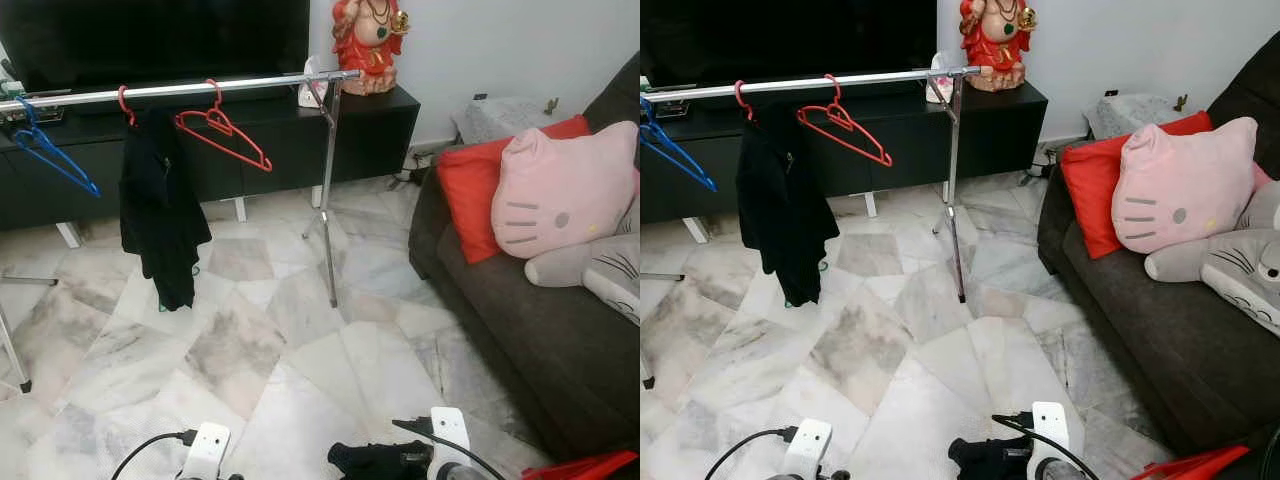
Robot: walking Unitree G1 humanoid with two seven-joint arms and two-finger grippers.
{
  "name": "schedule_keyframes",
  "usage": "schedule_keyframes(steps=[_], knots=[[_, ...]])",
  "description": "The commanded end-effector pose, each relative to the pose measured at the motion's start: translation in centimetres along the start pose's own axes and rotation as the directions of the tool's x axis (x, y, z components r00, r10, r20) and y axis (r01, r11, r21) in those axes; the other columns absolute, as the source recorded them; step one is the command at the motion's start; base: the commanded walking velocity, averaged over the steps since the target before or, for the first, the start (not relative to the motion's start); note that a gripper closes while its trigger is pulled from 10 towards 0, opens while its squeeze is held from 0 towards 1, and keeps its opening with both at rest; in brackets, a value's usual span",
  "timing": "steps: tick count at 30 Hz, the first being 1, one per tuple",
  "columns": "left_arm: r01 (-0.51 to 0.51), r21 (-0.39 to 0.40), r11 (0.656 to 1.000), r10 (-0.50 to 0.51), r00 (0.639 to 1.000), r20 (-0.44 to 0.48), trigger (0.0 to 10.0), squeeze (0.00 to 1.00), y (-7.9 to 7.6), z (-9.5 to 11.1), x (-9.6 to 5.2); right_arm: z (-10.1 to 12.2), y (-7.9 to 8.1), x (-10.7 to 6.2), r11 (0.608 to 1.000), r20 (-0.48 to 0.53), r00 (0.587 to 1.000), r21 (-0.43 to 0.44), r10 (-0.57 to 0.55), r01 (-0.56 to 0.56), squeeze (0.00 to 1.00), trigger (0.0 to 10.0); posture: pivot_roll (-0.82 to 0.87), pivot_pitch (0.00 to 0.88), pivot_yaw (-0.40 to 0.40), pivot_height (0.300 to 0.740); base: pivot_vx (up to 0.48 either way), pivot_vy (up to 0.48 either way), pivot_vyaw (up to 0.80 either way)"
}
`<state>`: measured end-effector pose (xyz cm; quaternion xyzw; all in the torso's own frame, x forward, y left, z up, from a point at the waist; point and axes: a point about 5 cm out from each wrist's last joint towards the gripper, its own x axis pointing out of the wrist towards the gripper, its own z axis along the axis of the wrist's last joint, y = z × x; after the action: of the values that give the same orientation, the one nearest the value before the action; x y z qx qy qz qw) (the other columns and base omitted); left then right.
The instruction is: Hang hanger
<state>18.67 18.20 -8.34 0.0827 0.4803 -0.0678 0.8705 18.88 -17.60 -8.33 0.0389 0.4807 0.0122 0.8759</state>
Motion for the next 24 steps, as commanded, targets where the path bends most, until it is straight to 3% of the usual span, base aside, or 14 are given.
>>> schedule_keyframes(steps=[1,11,12,13,15,17,24], knots=[[0.003,0.001,1.0,-0.003,1.0,-0.026,10.0,0.0,-0.1,-0.6,-0.1,0.1,-0.3,0.0,1.0,0.007,1.0,0.011,-0.009,0.009,0.0,10.0,-0.11,0.0,-0.033,0.74,0.0,0.0,0.0],[0.003,0.003,1.0,-0.003,1.0,-0.026,10.0,0.0,-0.1,-0.6,-0.1,0.1,-0.3,0.0,1.0,0.006,1.0,0.013,-0.008,0.008,0.0,10.0,-0.11,0.0,-0.033,0.74,0.0,0.0,0.0],[-0.018,-0.025,1.0,0.017,0.999,-0.038,10.0,0.0,1.4,-0.4,-0.2,0.3,-2.4,-0.4,0.996,-0.006,0.999,-0.081,-0.041,0.041,0.0,10.0,-0.12,0.0,-0.037,0.74,0.0,0.0,0.0],[-0.018,-0.025,1.0,0.017,0.999,-0.04,10.0,0.0,1.8,-0.3,-0.3,0.3,-3.0,-0.6,0.992,-0.01,0.999,-0.114,-0.048,0.047,0.0,10.0,-0.12,0.0,-0.036,0.74,0.0,0.0,0.0],[0.007,0.029,1.0,-0.006,0.999,-0.043,10.0,0.0,1.5,-0.3,-0.2,0.1,-3.1,-0.6,0.988,-0.015,0.999,-0.149,-0.042,0.039,0.0,10.0,-0.12,0.0,-0.032,0.74,0.0,0.0,0.0],[0.024,0.071,0.997,-0.02,0.999,-0.047,10.0,0.0,1.0,-0.5,-0.2,-0.2,-3.1,-0.7,0.99,-0.014,0.999,-0.13,-0.05,0.048,0.0,10.0,-0.12,0.0,-0.026,0.74,0.0,0.0,0.0],[-0.014,-0.004,1.0,0.014,0.999,-0.037,10.0,0.0,1.9,-1.4,-0.5,-1.3,-2.8,-0.7,0.986,-0.035,0.998,-0.162,-0.052,0.046,0.0,10.0,-0.12,0.0,-0.038,0.74,0.0,0.0,0.0]])
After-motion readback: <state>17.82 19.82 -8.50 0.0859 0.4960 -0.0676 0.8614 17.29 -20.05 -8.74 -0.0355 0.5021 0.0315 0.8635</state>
